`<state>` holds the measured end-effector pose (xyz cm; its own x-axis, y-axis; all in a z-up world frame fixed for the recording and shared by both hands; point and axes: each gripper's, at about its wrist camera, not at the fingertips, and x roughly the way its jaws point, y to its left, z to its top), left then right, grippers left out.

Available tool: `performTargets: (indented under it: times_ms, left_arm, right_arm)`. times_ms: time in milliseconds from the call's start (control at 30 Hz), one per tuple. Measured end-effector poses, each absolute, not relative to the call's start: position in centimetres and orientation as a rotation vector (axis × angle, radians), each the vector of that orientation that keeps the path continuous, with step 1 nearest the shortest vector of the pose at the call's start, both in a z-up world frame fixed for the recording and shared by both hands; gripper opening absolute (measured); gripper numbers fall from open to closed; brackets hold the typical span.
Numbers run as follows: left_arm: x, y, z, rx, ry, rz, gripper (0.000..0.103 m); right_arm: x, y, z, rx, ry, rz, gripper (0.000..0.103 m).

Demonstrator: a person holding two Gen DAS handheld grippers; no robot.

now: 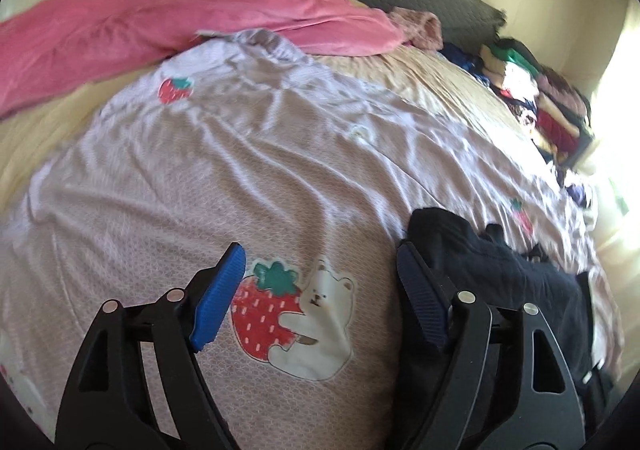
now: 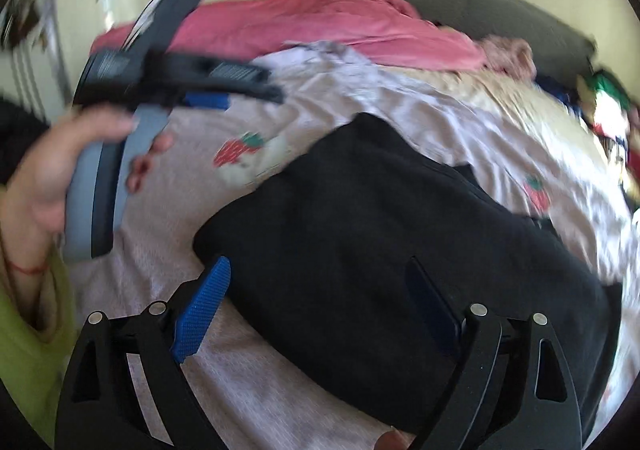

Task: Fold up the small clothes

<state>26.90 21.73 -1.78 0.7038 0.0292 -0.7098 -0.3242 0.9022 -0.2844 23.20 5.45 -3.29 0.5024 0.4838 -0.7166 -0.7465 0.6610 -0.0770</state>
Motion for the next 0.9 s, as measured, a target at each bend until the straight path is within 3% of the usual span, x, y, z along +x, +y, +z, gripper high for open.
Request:
performTargets:
  times_ms: [233, 400, 567, 667, 833, 900]
  left_arm:
    - [27.6, 22.6, -2.7, -0.452, 0.796, 0.170, 0.071]
    - [27.7, 22.9, -3.2, -0.442, 0.826, 0.172, 0.077]
    - [28.1, 22.9, -3.3, -0.434, 0.831, 0.168, 0.077]
    - [28.1, 22.9, -3.4, -0.442, 0.835, 0.160, 0.077]
    - [28.1, 23.2, -3.3, -0.464, 0.831, 0.167, 0.077]
    - [28.1, 23.0, -3.2, -0.433, 0.831, 0.187, 0.077]
  right_arm:
    - [21.9, 9.9, -6.1, -0.593, 0.687, 0.763, 0.091]
    - [22.8, 10.7, -7.5, -0.605, 0.696, 0.762, 0.091]
    - [22.8, 11.4, -7.9, -0.629, 0.643, 0.740, 0.091]
    - [22.9, 11.4, -7.6, -0.613, 0.628, 0.738, 0.082]
    - [22.9, 10.8, -6.7, -0.567, 0.624, 0.742, 0.052]
    - [23.1, 10.6, -6.5, -0.535, 0.645, 0.752, 0.025]
